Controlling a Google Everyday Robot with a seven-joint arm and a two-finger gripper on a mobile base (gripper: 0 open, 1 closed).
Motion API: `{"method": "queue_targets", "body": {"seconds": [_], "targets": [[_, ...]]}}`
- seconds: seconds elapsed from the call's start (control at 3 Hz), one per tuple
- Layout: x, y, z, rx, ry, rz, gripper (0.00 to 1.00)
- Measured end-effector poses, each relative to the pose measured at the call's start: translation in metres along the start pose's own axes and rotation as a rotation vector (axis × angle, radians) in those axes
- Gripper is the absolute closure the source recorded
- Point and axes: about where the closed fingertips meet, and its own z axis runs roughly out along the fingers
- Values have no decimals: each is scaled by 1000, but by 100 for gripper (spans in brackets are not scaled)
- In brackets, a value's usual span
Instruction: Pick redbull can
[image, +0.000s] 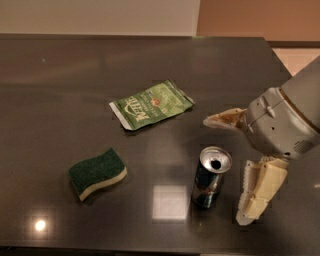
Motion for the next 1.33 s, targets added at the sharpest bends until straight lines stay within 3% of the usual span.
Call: {"method": "queue_targets", "body": {"seconds": [0.33,1.33], "targets": [[-3,-1,4,-17,-21,-4,16],[-28,-2,-3,-70,-76,-13,86]]}}
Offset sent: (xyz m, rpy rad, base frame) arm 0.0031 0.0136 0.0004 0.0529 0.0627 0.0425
